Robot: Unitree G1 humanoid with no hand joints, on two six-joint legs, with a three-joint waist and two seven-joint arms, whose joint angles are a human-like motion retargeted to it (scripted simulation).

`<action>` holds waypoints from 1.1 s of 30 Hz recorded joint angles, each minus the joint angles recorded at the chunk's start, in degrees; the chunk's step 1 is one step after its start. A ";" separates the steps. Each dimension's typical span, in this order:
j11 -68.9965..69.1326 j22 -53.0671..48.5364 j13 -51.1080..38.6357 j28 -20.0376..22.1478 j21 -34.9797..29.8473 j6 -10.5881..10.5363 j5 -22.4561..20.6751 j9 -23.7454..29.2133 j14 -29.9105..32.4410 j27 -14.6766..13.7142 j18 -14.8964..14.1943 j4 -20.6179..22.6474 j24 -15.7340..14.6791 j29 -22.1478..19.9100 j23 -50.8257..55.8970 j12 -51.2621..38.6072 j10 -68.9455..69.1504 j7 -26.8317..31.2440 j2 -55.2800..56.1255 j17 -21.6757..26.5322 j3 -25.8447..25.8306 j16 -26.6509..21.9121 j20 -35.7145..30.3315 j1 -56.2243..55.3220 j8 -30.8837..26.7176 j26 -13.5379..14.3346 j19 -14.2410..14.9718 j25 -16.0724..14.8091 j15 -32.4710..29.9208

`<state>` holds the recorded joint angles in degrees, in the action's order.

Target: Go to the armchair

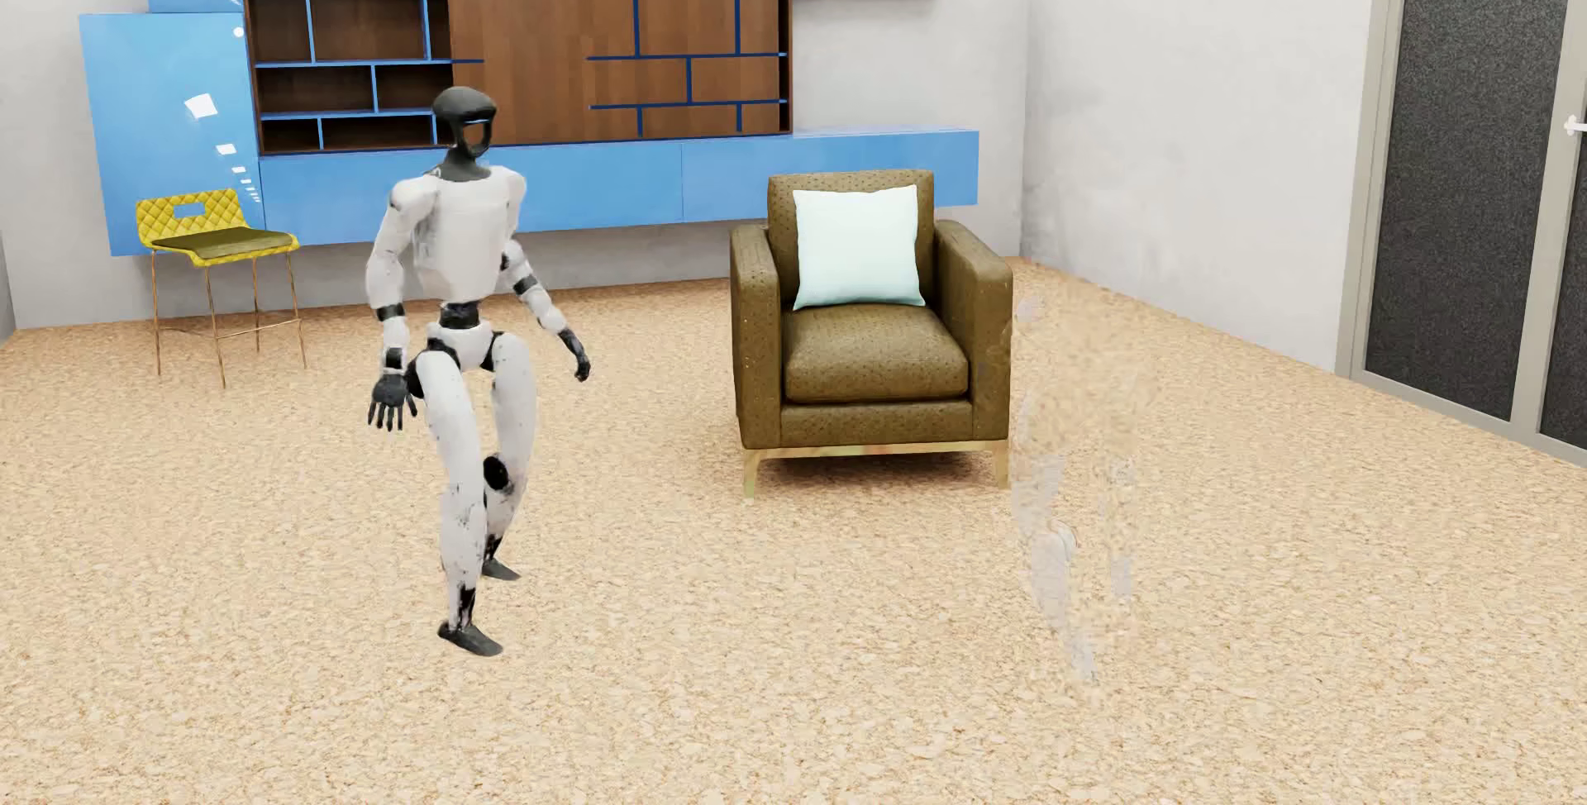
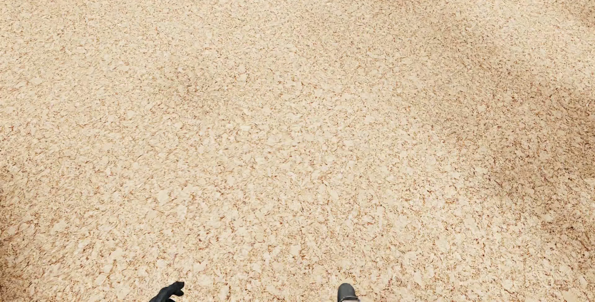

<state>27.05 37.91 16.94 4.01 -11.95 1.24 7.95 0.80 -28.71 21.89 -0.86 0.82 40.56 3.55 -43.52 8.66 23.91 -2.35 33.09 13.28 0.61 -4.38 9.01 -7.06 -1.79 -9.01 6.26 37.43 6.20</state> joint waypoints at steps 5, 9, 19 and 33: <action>3.63 2.36 -4.55 -0.62 0.69 -1.67 -2.41 0.48 9.87 0.10 -3.21 -5.73 -1.20 -3.06 1.43 3.61 20.65 5.34 -6.56 -1.31 0.75 -0.36 0.25 -5.92 7.93 -2.40 -3.14 2.97 6.74; 2.45 2.47 -10.27 -3.88 -1.19 -3.67 -3.07 1.40 19.69 -2.66 -2.67 -10.54 -0.45 -3.78 5.88 6.61 44.48 4.61 -13.79 0.67 1.85 -0.27 -1.57 -21.61 14.40 -3.45 -4.49 5.24 11.38; -2.58 2.72 -21.64 -2.58 -3.05 -4.03 -4.37 -0.44 19.54 -4.76 -3.23 -8.76 -2.54 -4.70 16.26 11.44 0.79 -23.31 -30.10 2.23 5.51 2.44 3.42 -28.21 25.32 -5.59 -1.36 0.98 21.20; 29.95 -2.36 -6.50 -0.45 -2.34 -0.51 5.31 0.08 3.94 -0.25 1.91 -1.03 -0.22 -2.23 -5.00 3.12 -0.83 -9.93 3.66 0.11 0.73 0.22 -0.27 -5.07 11.56 1.05 1.02 -3.92 0.96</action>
<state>57.00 35.55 10.44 3.56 -14.29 0.73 13.26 0.89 -24.77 21.63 1.05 -0.21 40.34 1.32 -48.52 11.79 23.09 -12.28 36.76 13.39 1.35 -4.16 8.74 -12.13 9.77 -7.96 7.27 33.50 7.15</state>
